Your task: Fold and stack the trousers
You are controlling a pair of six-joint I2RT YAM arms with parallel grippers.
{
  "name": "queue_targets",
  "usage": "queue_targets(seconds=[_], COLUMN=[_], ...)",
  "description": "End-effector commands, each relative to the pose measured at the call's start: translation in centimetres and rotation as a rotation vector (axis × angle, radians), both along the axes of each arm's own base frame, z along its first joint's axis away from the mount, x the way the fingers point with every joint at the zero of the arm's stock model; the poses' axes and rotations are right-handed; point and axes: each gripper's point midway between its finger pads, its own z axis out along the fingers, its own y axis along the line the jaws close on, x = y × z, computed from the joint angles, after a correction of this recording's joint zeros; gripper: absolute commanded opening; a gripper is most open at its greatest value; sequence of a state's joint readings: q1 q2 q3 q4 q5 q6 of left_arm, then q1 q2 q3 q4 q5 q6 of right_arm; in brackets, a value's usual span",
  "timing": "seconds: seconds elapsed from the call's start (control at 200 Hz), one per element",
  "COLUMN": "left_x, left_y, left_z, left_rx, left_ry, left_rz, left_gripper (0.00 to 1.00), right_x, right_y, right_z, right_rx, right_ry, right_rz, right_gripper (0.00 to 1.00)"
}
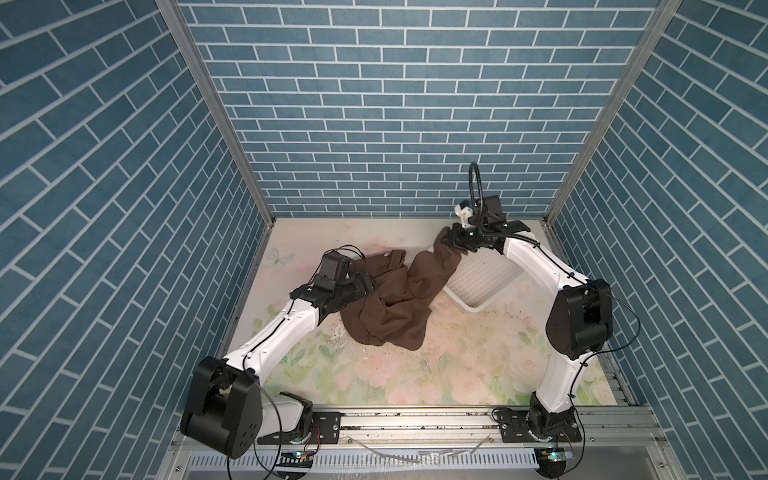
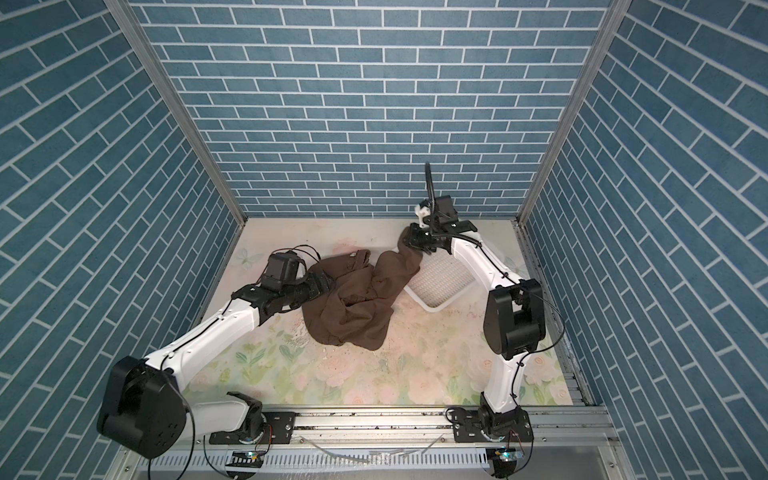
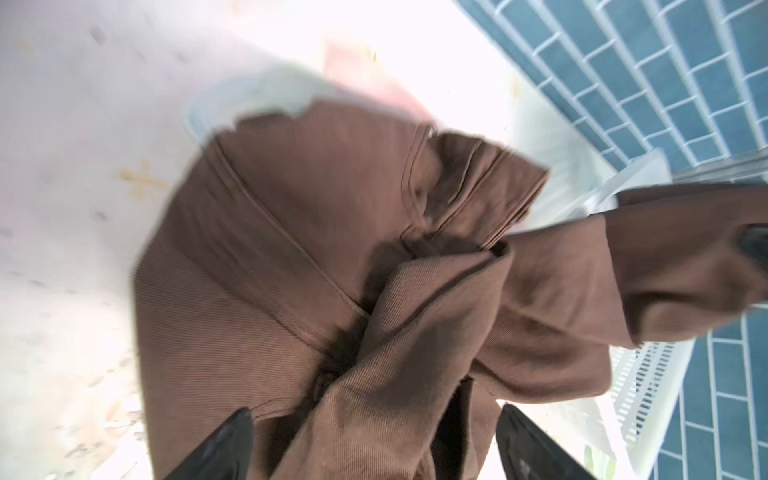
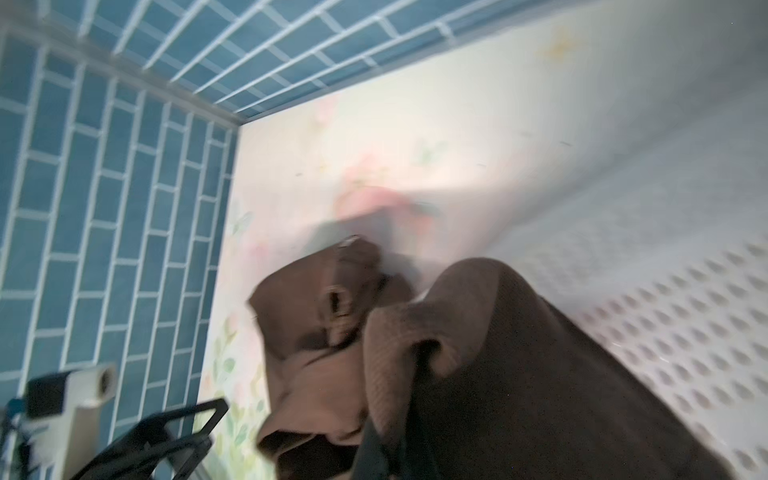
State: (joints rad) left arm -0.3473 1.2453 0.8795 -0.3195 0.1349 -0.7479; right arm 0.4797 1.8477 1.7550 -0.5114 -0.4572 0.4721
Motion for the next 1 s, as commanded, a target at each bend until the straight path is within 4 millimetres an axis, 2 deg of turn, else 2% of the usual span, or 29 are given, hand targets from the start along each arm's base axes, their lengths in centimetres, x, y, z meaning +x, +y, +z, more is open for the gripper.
queue_targets(seconds=[0.0,0.06,0.09,0.125,0.175,0.21,0.25,0.335,0.425,0.505,0.66,0.725,0.85,0.995], left_x=[-1.1,-1.7,-2.0,-2.3,-2.6,-2.7,-2.9,-3.1,-3.3,-3.4,-3.8,-3.9,-3.9,-4.2], left_y=[2.7,3.8,4.2,4.6,4.9,5.0,5.1,5.1,4.8,4.6,4.5,4.5,4.2,4.2], left_z=[0.6,1.0,1.2,1.4,1.7,1.7,1.7,1.3,0.6,0.1,-0.7,-0.8,-0.9,-1.2], left_rx=[0.084,0.108,0.114,0.118,0.116,0.113,0.109,0.1,0.087,0.073,0.062,0.062,0.065,0.069], left_ry=[0.008,0.007,0.001,-0.007,-0.018,-0.024,-0.026,-0.019,0.002,0.011,0.025,0.024,0.026,0.034], left_rz=[0.069,0.107,0.121,0.135,0.15,0.156,0.165,0.164,0.16,0.155,0.158,0.153,0.124,0.117], left_gripper=[0.93,0.94,0.94,0.94,0.94,0.95,0.95,0.95,0.95,0.95,0.95,0.95,0.94,0.94], right_x=[-6.1,-8.6,-9.7,-11.0,-12.1,-12.2,-11.9,-10.7,-9.7,-8.9,-9.0,-9.5,-9.9,-8.8], right_y=[4.2,6.4,7.3,8.0,8.4,8.0,7.0,3.8,0.1,-3.2,-7.5,-8.2,-8.3,-9.3], right_z=[2.1,1.2,0.7,-0.2,-1.4,-2.4,-3.6,-5.2,-5.9,-6.7,-9.4,-10.7,-13.2,-15.2], right_rx=[-0.054,-0.051,-0.05,-0.058,-0.089,-0.122,-0.174,-0.322,-0.484,-0.618,-0.804,-0.832,-0.843,-0.891], right_ry=[-0.029,0.029,0.057,0.089,0.11,0.113,0.113,0.07,0.001,-0.041,-0.028,-0.003,0.04,0.074], right_rz=[0.202,0.288,0.327,0.365,0.391,0.382,0.342,0.236,0.146,0.066,-0.004,0.0,0.025,-0.017], right_gripper=[0.0,0.0,0.05,0.14,0.37,0.49,0.57,0.69,0.75,0.76,0.76,0.76,0.75,0.74])
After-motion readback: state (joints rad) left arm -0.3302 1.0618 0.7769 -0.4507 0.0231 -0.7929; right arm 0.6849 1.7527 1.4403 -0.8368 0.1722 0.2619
